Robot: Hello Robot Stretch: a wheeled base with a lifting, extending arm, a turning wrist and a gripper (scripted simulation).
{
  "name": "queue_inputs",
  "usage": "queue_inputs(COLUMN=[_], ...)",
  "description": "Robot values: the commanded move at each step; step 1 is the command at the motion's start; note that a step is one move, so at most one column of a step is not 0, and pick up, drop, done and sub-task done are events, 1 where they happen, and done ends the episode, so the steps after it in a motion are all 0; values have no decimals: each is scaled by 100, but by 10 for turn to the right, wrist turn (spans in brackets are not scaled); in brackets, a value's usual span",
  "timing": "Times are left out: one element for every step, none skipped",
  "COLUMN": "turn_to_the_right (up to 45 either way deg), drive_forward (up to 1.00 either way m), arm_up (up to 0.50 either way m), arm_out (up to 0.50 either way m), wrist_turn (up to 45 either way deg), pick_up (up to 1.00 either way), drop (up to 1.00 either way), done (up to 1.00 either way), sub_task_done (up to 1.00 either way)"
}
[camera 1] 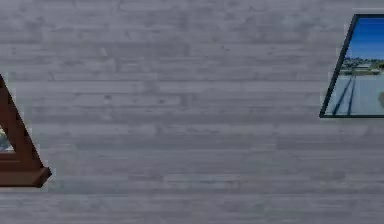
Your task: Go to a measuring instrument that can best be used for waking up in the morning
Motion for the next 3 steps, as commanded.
queue_inputs(turn_to_the_right=[450,0,450], drive_forward=[0,80,0], arm_up=[0,0,0], arm_out=[0,0,0], wrist_turn=[0,0,0], pick_up=[0,0,0], drop=[0,0,0], done=[0,0,0], sub_task_done=[0,0,0])
